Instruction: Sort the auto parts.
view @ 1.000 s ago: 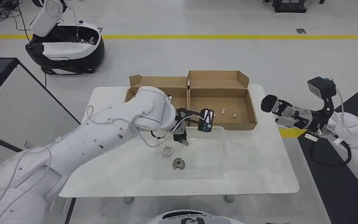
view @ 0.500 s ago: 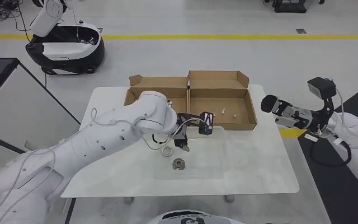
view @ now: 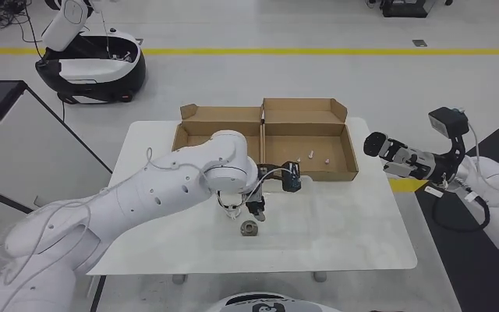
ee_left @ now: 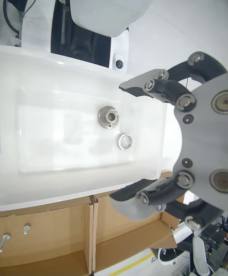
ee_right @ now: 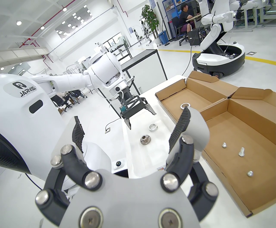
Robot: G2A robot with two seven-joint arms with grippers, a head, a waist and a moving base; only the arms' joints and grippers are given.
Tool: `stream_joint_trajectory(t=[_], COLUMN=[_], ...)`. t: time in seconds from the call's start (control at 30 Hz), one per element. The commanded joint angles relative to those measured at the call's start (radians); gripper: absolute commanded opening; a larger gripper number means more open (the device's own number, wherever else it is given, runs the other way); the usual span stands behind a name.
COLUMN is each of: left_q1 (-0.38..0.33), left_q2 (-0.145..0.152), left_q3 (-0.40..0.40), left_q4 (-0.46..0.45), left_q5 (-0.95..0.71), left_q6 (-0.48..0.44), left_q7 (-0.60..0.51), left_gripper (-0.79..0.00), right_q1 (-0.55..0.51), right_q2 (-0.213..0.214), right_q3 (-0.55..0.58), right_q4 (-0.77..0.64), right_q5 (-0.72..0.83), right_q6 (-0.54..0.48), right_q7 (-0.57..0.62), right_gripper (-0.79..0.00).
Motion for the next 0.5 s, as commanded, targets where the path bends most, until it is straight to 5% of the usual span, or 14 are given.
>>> stream_joint_trajectory(t=[0.0, 0.2, 0.47], left_q1=[0.008, 0.016, 0.019], left_q2=[-0.003, -0.007, 0.003], left_q3=[0.016, 0.056, 0.106], left_q4=[0.033, 0.057, 0.075], left_q5=[0.014, 0.035, 0.041], left_q6=[-0.018, -0.039, -0.07], left_q7=[-0.005, 0.015, 0.046], left_gripper=[-0.009, -0.092, -0.111], right_q1=[0.0, 0.0, 0.0], right_q2=[0.0, 0.0, 0.0], right_q3=[0.0, 0.0, 0.0], right_q4=[0.0, 0.0, 0.0], right_q5=[0.0, 0.0, 0.0], right_q6=[0.0, 0.0, 0.0], right_q7=[0.0, 0.0, 0.0], right_gripper=[0.0, 0.0, 0.0])
